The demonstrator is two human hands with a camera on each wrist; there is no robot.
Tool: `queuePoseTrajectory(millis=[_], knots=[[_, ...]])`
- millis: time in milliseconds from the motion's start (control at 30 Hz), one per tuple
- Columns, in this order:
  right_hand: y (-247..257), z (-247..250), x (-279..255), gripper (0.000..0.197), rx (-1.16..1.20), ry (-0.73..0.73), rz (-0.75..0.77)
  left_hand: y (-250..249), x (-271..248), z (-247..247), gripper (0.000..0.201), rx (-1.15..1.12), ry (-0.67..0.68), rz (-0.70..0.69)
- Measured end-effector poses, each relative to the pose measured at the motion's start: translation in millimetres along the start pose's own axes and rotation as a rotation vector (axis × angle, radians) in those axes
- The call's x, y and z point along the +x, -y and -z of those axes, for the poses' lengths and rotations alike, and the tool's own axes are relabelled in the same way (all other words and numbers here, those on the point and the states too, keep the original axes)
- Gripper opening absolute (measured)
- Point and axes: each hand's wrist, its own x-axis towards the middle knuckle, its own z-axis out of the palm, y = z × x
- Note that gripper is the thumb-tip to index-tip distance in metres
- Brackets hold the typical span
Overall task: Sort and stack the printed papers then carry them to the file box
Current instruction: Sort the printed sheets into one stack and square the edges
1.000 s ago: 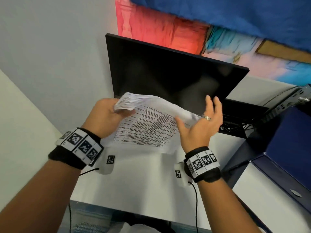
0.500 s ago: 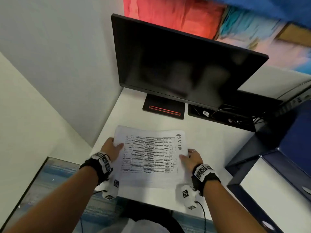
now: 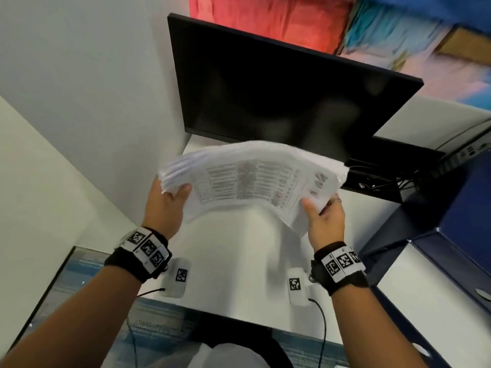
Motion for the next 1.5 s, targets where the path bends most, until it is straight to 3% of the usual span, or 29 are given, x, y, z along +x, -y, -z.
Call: queuePoseTrajectory(millis=[67, 133, 200, 333, 433, 500, 833, 1000, 1133, 1233, 1367, 1500], knots=[[-11, 3, -7, 0.039, -0.063, 0.023, -0.054, 10, -7, -1, 0.050, 0.068, 0.071, -0.019], [-20, 5, -12, 0.056, -0.057, 0.013, -0.118, 15, -14, -6, 0.044, -0.014, 0.068, 0.059], [-20, 7, -16, 0.061, -0.014, -0.021, -0.105, 17, -19, -9, 0.047, -0.068, 0.067, 0.056], [-13, 9, -19, 0.037, 0.088, -0.013, 0.019, 11, -13, -10, 0.051, -0.157, 0.030, 0.011], [-5, 10, -19, 0.022, 0.102, -0.017, 0.107, 7, -7, -9, 0.027, -0.101, 0.008, -0.045], [-3, 10, -17, 0.018, 0.068, -0.027, 0.143, 6, -3, -11, 0.017, -0.054, -0.022, -0.075], [-5, 8, -13, 0.007, 0.039, -0.060, 0.117, -3, 12, -13, 0.008, -0.035, -0.073, 0.015], [-3, 7, -16, 0.014, 0.043, -0.027, 0.135, -8, 24, -14, 0.012, 0.019, -0.049, 0.071], [-5, 9, -17, 0.034, -0.189, 0.027, 0.322, -11, 28, -16, 0.015, 0.098, -0.083, 0.127], [-8, 10, -16, 0.033, -0.287, 0.012, 0.372, -16, 29, -17, 0.016, 0.071, -0.065, 0.152], [-10, 9, -17, 0.037, -0.312, 0.019, 0.377, -23, 25, -17, 0.015, 0.072, 0.017, 0.079], [-11, 9, -18, 0.033, -0.373, -0.008, 0.407, -21, 30, -19, 0.021, 0.032, -0.035, 0.192]])
